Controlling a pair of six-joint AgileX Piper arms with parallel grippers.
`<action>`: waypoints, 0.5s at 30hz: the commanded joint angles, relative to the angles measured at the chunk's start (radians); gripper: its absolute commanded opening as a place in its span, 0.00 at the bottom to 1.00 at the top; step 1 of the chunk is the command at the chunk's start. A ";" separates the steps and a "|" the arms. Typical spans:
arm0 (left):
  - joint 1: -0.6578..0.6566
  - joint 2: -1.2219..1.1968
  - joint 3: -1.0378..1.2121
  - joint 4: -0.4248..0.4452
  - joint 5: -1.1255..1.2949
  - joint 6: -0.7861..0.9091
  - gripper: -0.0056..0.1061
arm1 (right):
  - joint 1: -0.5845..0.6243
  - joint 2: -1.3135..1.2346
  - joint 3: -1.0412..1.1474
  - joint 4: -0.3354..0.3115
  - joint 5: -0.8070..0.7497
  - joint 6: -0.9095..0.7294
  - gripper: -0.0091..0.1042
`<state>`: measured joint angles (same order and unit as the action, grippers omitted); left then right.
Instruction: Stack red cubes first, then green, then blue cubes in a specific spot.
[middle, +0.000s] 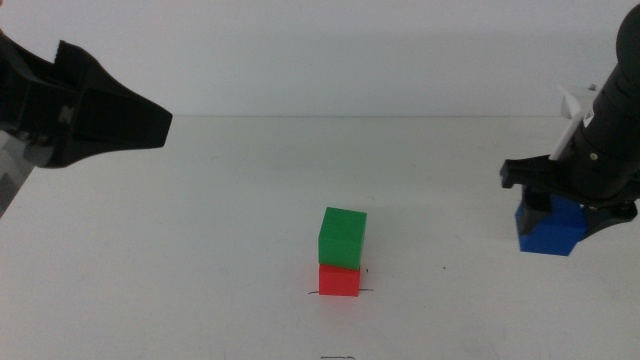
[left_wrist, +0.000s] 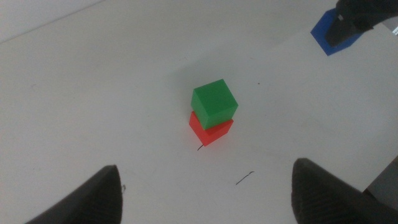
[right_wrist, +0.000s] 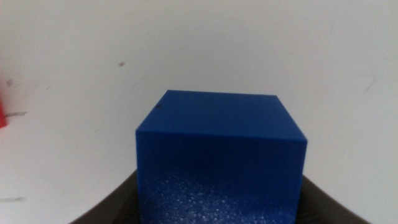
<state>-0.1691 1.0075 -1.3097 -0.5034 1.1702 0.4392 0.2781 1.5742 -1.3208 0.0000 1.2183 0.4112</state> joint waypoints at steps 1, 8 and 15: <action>0.001 -0.012 -0.023 -0.046 -0.052 -0.005 0.89 | 0.028 -0.051 -0.043 0.000 0.067 0.011 0.07; 0.001 -0.012 -0.023 -0.046 -0.052 -0.005 0.89 | 0.145 -0.043 -0.100 0.022 0.076 0.119 0.07; 0.001 -0.012 -0.023 -0.046 -0.052 -0.005 0.89 | 0.272 0.072 -0.241 0.010 0.078 0.199 0.07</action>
<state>-0.1691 1.0075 -1.3097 -0.5034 1.1702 0.4392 0.5270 1.6568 -1.5045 0.0219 1.2364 0.5856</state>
